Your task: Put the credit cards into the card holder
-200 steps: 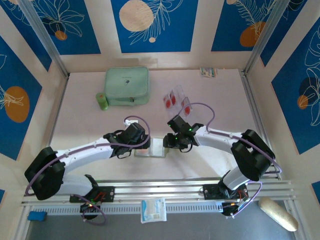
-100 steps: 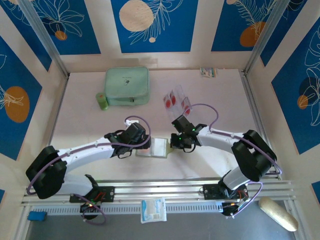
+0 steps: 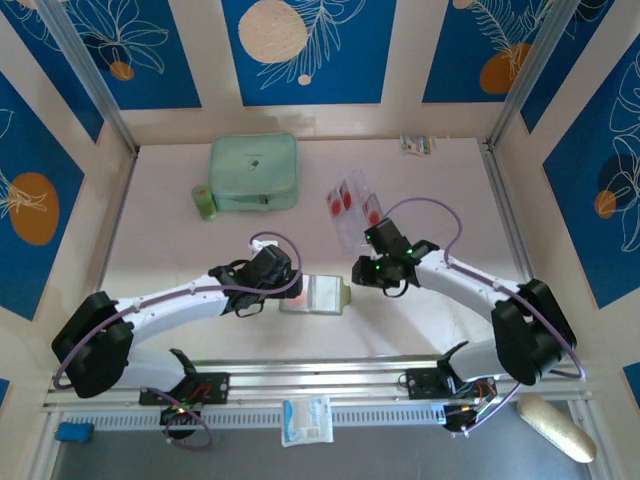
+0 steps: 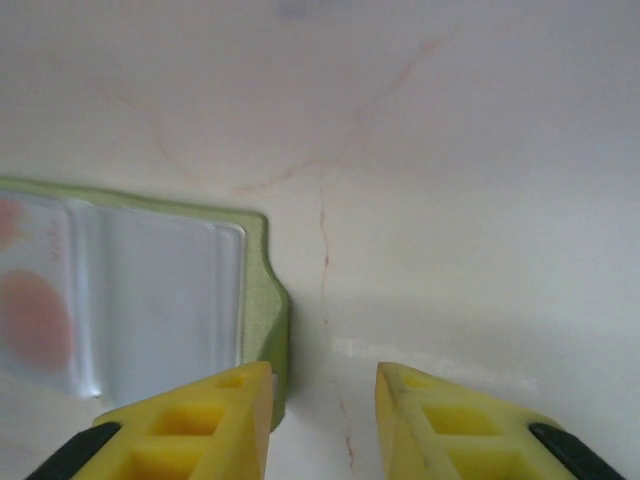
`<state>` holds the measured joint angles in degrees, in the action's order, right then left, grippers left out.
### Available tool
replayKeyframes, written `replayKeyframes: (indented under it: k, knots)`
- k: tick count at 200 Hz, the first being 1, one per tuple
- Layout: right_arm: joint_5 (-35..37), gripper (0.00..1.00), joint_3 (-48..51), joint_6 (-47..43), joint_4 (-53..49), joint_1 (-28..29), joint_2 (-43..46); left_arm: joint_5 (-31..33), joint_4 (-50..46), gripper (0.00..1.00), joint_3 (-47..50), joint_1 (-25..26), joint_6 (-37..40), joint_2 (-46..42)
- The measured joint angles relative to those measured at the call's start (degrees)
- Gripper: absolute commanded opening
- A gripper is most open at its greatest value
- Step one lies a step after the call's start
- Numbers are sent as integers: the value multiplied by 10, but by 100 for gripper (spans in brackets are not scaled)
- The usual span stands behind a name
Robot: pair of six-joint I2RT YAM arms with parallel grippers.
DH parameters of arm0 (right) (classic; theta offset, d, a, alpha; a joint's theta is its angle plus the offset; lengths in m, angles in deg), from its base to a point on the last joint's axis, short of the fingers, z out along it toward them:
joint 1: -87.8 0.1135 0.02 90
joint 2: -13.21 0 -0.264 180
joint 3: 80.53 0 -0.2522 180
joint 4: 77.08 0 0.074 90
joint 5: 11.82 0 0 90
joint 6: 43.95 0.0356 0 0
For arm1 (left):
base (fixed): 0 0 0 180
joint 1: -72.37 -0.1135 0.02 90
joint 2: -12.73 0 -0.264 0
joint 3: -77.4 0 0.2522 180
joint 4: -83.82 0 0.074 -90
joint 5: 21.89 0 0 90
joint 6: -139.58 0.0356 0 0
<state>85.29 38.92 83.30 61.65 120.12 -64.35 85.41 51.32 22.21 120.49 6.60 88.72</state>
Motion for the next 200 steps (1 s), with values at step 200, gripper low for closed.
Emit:
replayKeyframes:
  k: [200]
  knots:
    - [16, 42, -424, -149, -145, -86, -238, -8, 31, 100, 18, -15, 0, 0]
